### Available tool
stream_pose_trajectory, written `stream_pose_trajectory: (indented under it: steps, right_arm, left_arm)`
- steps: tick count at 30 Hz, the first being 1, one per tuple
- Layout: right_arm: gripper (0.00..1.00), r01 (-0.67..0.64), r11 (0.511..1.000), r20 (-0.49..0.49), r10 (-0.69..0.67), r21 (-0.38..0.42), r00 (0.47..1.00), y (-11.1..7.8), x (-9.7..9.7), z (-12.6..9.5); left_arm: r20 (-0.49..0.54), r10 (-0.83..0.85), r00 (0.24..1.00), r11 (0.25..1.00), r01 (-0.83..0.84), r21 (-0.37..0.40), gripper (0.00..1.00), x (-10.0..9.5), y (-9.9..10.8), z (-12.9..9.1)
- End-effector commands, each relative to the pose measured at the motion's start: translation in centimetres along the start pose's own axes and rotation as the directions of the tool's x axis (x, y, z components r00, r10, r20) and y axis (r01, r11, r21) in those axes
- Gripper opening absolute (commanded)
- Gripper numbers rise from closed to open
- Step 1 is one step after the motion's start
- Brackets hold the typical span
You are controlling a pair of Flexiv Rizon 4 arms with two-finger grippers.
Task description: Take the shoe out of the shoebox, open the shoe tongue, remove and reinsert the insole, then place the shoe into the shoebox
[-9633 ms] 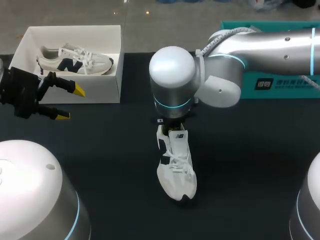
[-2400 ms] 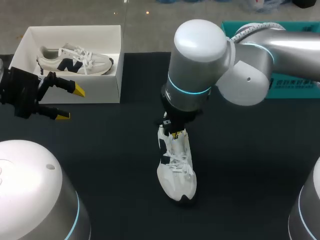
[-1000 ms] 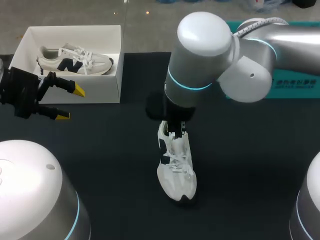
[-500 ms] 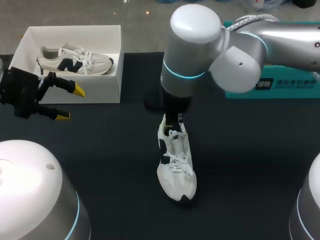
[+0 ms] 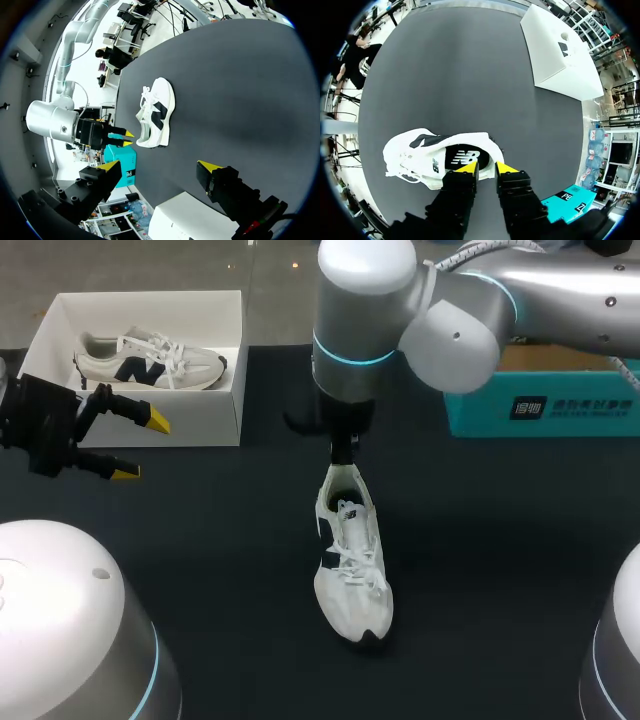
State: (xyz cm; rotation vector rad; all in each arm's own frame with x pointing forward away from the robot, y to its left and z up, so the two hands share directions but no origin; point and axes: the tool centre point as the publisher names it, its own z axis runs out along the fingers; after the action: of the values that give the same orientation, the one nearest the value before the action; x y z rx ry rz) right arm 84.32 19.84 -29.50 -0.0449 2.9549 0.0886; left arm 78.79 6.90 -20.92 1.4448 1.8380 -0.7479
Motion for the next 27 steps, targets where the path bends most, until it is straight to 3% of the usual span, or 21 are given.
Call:
stream_pose_trajectory:
  steps: [1,27]
  right_arm:
    - [1.00,-0.001,1.000,-0.001,0.001,-0.006,1.000,-0.4,-0.4,1.2]
    - [1.00,-0.061,0.997,-0.057,0.063,0.051,0.996,-0.5,-1.8,6.5]
  left_arm:
    - [-0.005,0.000,1.000,1.000,0.000,0.000,1.00,-0.1,0.0,0.0]
    - [-0.005,0.000,1.000,1.000,0.000,0.000,1.00,-0.1,0.0,0.0]
